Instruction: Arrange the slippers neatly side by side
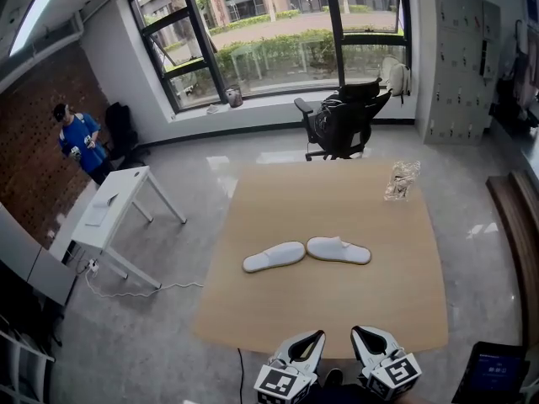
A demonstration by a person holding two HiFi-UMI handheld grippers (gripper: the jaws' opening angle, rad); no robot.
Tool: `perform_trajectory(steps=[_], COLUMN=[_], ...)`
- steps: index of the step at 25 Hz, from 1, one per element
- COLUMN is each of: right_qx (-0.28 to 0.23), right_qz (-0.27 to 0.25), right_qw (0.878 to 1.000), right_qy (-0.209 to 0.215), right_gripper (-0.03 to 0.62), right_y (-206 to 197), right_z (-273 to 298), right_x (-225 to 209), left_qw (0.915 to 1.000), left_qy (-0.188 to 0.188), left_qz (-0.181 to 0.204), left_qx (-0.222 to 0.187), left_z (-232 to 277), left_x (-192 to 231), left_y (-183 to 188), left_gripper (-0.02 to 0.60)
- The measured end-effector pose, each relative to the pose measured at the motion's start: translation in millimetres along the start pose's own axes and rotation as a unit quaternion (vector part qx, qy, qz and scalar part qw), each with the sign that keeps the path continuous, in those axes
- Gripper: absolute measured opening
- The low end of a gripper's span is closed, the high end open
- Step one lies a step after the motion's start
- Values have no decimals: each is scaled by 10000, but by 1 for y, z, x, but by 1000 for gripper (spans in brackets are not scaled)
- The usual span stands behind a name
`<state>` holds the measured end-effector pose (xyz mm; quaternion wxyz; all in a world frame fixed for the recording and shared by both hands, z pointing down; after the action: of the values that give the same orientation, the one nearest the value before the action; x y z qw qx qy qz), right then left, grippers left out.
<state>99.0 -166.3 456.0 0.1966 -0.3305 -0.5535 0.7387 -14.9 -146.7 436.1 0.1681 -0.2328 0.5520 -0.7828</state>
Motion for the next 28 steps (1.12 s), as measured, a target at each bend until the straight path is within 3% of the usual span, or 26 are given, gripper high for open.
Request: perform_trajectory(steps=[18, 22, 28], right_qx=[30, -2, 72], right_qz=[39, -39, 62], right_qw=[9997, 9999, 9975], right_qy=[-233, -112, -704], right_gripper=[11, 11, 11], right_y=[19, 24, 26], right_z=[97, 123, 152], right_x=[-13, -6, -19], left_qw=[9997, 9994, 9982], left_qy=[-237, -331, -552], left_qz=[-7, -43, -229], left_qx=[59, 50, 80], left_z=[37, 45, 54], left_x=[95, 122, 158], left_y=[28, 32, 31], left_gripper=[3, 3, 3])
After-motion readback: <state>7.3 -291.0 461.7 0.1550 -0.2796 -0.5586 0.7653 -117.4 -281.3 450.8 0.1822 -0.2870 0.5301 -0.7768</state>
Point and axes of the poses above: the fingertips, and each gripper's own axes: z forward along the fingers, x to its left, y out of its top, the point moved 4 cm from there along -z, backward along the fingers, and after that the axes turned 3 degrees about -y, right-handed, at the moved point
